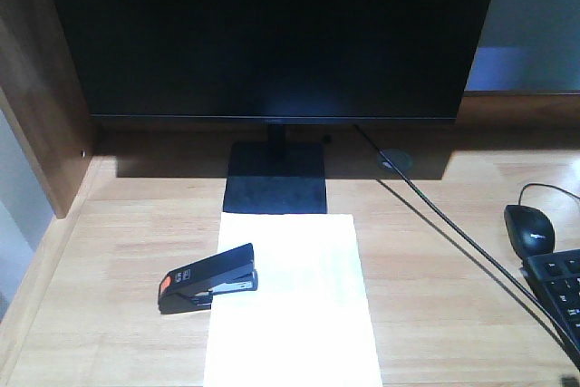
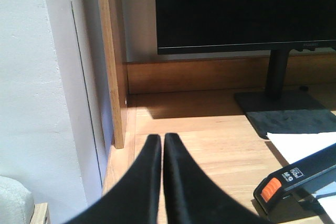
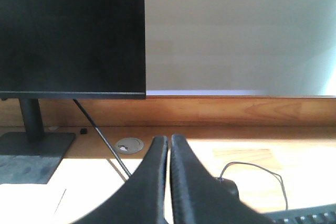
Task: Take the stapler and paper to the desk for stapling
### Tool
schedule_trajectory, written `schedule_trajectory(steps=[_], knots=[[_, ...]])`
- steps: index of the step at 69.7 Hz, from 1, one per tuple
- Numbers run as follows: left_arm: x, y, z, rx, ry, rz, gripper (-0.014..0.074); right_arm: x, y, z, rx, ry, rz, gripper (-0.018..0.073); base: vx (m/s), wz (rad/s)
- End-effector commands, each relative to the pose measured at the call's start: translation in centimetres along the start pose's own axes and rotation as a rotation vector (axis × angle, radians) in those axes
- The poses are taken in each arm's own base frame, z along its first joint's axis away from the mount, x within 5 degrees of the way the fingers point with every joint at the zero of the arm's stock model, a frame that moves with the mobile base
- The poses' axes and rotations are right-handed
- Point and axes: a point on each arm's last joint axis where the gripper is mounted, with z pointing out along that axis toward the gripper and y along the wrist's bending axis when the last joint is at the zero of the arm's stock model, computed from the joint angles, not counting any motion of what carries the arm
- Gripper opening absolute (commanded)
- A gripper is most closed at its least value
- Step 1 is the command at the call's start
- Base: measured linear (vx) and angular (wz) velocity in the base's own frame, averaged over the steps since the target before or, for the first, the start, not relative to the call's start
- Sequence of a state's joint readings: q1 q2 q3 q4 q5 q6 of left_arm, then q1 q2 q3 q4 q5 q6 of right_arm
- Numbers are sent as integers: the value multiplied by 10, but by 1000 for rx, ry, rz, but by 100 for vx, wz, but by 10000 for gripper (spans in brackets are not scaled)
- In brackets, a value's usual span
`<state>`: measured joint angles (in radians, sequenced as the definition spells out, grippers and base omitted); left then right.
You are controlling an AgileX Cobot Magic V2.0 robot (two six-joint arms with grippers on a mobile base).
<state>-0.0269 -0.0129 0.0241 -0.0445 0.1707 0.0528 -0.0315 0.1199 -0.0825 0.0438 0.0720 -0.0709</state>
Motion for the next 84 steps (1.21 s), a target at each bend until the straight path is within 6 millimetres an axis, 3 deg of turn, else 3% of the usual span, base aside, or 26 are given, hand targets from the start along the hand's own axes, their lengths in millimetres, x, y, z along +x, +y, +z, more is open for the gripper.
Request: schedule_trajectory(steps=[1, 8, 15, 43, 84], knots=[[-4, 0, -1, -3, -76, -18, -6, -1, -1, -3, 15, -124, -5, -6, 0, 0], [-4, 0, -1, -3, -76, -18, -6, 18, -1, -5, 15, -161, 33, -6, 0, 0], [-4, 0, -1, -3, -76, -18, -6, 21, 0, -9, 11, -134, 38, -6, 0, 0], [-4, 0, -1, -3, -76, -18, -6, 29, 2, -8, -20, -40, 20, -6, 0, 0], [-4, 0, -1, -3, -76, -18, -6, 29, 2, -8, -27, -39, 21, -6, 0, 0]])
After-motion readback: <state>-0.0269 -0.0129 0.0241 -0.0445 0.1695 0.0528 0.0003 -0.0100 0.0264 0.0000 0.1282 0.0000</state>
